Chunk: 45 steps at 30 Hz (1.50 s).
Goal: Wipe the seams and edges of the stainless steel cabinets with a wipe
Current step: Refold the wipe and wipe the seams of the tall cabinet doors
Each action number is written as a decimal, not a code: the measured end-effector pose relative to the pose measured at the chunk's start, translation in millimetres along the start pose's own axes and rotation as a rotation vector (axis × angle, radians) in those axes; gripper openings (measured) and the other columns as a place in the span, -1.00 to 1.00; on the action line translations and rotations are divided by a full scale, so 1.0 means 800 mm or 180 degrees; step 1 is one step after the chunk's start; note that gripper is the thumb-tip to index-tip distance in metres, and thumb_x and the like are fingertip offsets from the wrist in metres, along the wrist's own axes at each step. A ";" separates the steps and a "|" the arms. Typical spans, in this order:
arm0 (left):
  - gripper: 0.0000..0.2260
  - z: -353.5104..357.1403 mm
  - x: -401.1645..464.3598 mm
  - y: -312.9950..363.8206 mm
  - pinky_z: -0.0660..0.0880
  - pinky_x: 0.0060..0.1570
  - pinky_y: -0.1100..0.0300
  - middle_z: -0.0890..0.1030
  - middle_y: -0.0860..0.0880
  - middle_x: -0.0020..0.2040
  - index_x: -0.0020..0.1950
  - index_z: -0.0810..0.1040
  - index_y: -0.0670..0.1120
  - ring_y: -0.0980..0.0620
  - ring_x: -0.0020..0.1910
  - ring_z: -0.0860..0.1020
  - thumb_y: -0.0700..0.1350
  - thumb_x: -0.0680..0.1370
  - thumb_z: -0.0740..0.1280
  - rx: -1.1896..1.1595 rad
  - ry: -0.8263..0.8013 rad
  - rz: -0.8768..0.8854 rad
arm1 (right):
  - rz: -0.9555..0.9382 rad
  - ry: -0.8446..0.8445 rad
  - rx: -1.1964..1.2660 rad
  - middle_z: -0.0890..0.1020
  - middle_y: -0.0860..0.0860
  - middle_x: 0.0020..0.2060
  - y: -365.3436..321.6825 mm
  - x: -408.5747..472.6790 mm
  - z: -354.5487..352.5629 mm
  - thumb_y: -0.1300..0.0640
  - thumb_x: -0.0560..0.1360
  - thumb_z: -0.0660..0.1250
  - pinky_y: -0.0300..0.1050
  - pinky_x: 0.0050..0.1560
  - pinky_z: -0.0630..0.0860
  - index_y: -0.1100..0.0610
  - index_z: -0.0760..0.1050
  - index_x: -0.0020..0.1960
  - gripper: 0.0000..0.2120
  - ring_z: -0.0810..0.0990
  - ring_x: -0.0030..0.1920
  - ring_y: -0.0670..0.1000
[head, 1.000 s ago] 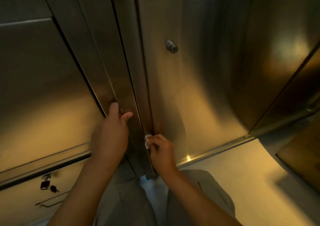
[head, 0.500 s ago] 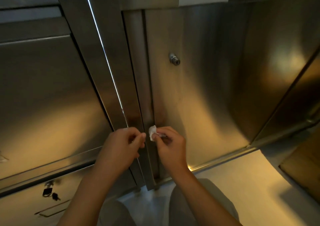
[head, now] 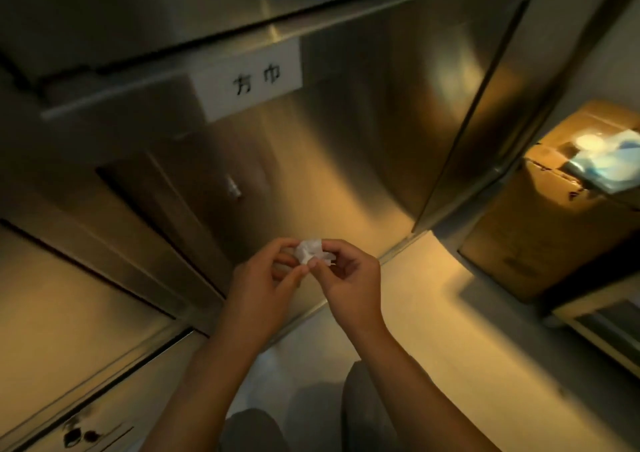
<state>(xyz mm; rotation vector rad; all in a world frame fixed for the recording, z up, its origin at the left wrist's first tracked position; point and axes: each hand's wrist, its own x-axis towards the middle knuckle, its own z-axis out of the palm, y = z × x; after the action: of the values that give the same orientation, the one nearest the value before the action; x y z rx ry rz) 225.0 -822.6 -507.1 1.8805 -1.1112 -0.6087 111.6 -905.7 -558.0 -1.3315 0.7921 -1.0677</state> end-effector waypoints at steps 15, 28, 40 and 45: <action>-0.92 -0.008 0.002 0.325 0.52 -0.11 0.26 0.67 0.19 -0.02 0.10 0.63 0.09 0.25 -0.04 0.62 -0.01 0.62 0.41 -0.0021 -0.0889 -0.0093 | 0.0721 0.0843 -0.0134 0.76 0.00 -0.06 -0.326 -0.010 -0.131 0.34 0.48 0.51 0.16 0.11 0.64 0.16 0.71 0.03 -0.84 0.72 0.02 0.05; -0.88 0.093 0.066 0.455 0.56 -0.08 0.32 0.69 0.21 0.05 0.16 0.64 0.11 0.16 0.00 0.65 -0.05 0.63 0.40 0.0287 -0.0952 0.0083 | 0.0807 0.0866 -0.0018 0.75 -0.02 -0.10 -0.378 0.085 -0.272 0.25 0.46 0.56 -0.04 0.04 0.61 0.13 0.72 0.03 -0.84 0.70 -0.03 0.01; -0.79 0.164 0.155 0.539 0.47 0.05 0.28 0.62 0.18 0.16 0.28 0.59 0.08 0.20 0.16 0.54 -0.06 0.64 0.38 0.1272 -0.1039 0.0757 | 0.0703 0.0792 0.0409 0.76 0.03 -0.09 -0.383 0.192 -0.368 0.39 0.44 0.53 -0.28 -0.03 0.60 0.23 0.70 0.05 -0.80 0.72 -0.08 -0.05; -0.73 0.155 0.220 0.552 0.50 0.19 0.07 0.61 0.07 0.25 0.31 0.57 0.01 0.06 0.25 0.49 0.03 0.63 0.34 0.1976 -0.1251 0.1418 | 0.0675 0.0832 0.0488 0.76 0.06 -0.07 -0.380 0.241 -0.362 0.39 0.44 0.54 -0.31 -0.03 0.59 0.27 0.70 0.07 -0.79 0.71 -0.09 -0.14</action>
<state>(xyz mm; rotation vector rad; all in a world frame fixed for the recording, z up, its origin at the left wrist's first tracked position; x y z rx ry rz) 15.2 -1137.5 -194.2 1.9452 -2.0952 -0.4056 -135.7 -1166.8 -267.4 -0.9671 1.0004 -1.1207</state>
